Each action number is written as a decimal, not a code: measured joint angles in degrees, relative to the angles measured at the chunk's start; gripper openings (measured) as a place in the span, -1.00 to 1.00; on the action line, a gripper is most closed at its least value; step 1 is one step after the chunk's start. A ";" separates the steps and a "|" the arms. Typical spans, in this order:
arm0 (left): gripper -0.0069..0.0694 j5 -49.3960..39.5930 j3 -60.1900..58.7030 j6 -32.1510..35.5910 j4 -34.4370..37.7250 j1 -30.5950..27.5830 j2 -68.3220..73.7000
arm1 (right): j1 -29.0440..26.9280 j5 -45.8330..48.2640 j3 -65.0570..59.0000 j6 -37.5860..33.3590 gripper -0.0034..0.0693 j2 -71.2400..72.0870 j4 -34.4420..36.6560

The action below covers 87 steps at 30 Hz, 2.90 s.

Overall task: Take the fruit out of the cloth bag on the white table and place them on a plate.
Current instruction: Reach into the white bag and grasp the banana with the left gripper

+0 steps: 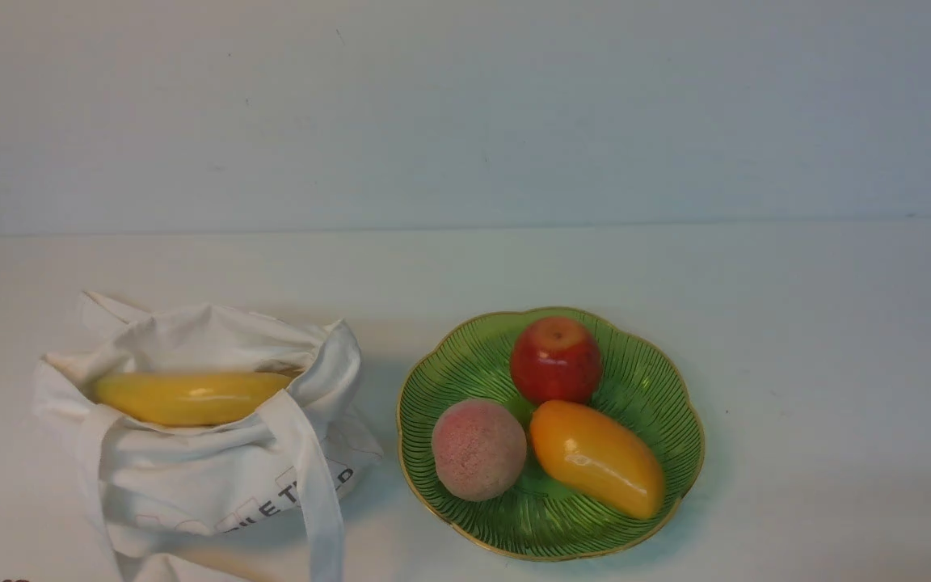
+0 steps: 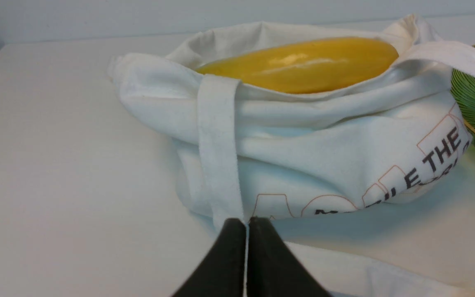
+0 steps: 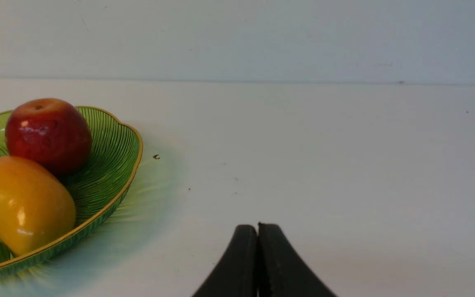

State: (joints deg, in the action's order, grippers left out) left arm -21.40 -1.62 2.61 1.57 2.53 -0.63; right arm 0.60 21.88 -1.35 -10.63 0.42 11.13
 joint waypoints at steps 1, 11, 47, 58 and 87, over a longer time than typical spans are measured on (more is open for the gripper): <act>-0.84 0.00 0.00 0.00 0.00 0.00 0.00 | 0.00 0.00 0.00 0.00 -0.94 0.00 0.00; -0.84 -0.02 0.00 0.00 0.00 0.00 0.00 | 0.00 0.00 0.00 0.00 -0.94 0.00 0.00; -0.84 11.71 0.00 -13.54 16.79 0.02 0.00 | 0.00 0.00 0.00 0.00 -0.94 0.00 0.00; -0.84 42.51 8.40 -15.12 23.91 0.02 0.00 | 0.00 0.00 0.00 0.00 -0.94 0.00 0.00; -0.72 -30.69 55.47 34.74 6.75 0.26 68.10 | 0.00 0.00 0.00 0.05 -0.94 0.00 0.00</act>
State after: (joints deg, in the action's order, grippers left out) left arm -52.10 53.85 37.35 8.33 2.80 67.47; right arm 0.60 21.88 -1.35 -10.59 0.42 11.13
